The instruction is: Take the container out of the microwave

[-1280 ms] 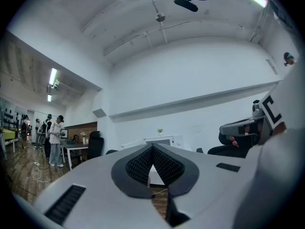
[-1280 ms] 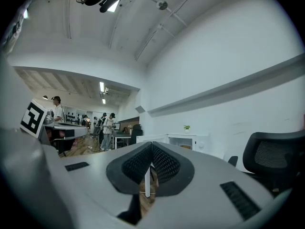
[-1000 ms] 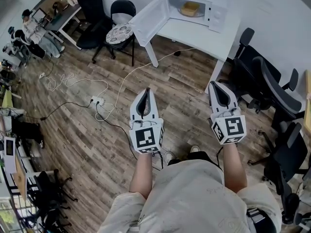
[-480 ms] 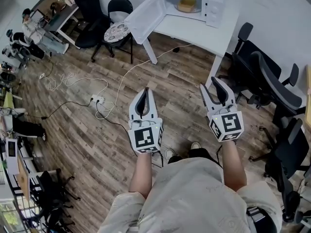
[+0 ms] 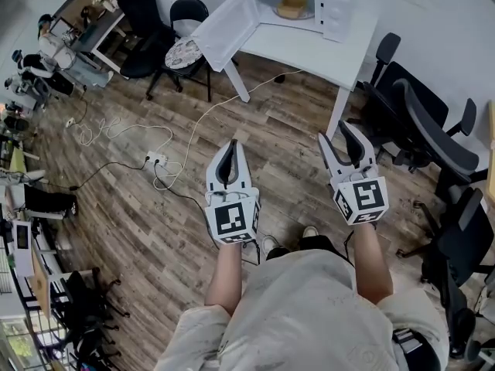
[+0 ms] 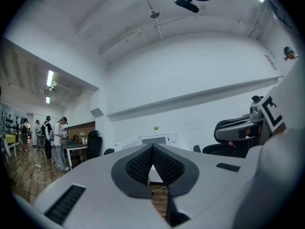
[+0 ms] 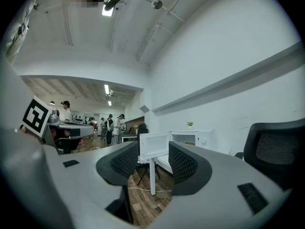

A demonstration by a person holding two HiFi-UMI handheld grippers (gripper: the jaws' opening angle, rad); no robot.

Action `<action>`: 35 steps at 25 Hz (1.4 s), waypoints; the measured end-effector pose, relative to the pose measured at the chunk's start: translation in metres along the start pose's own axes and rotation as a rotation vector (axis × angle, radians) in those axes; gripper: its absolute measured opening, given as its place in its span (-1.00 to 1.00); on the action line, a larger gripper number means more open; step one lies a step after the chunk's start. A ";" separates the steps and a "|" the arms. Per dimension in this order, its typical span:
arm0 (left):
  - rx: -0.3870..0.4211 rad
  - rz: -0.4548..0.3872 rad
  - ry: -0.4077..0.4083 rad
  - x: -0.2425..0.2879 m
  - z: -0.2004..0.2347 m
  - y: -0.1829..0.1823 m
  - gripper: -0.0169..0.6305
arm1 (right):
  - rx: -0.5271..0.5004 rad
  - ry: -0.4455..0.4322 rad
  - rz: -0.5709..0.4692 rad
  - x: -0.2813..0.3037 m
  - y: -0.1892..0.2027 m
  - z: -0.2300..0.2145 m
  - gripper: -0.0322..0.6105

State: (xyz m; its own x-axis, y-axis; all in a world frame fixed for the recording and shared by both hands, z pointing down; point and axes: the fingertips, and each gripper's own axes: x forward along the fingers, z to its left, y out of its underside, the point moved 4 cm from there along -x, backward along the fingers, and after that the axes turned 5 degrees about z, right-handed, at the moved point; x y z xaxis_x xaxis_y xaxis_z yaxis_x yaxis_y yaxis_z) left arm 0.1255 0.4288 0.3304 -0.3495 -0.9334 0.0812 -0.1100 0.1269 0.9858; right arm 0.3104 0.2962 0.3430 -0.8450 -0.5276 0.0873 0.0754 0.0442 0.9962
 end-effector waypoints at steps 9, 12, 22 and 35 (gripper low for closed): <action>-0.001 0.004 -0.042 0.005 -0.033 -0.005 -0.92 | 0.021 -0.026 -0.006 -0.012 0.006 -0.035 -0.27; 0.001 0.005 -0.052 0.004 -0.044 -0.006 -0.92 | 0.026 -0.036 -0.005 -0.016 0.009 -0.045 -0.28; 0.009 0.015 -0.049 0.006 -0.059 -0.003 -0.92 | 0.043 -0.044 0.007 -0.020 0.018 -0.056 -0.28; -0.036 0.006 -0.015 0.057 -0.025 0.010 -0.92 | 0.005 -0.019 0.033 0.034 0.013 -0.054 -0.28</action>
State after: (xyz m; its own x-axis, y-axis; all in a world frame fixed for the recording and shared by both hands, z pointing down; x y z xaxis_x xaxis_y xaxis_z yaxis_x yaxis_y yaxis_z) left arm 0.1278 0.3681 0.3485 -0.3640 -0.9275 0.0854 -0.0747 0.1205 0.9899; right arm 0.3107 0.2330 0.3588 -0.8520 -0.5096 0.1201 0.1005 0.0659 0.9928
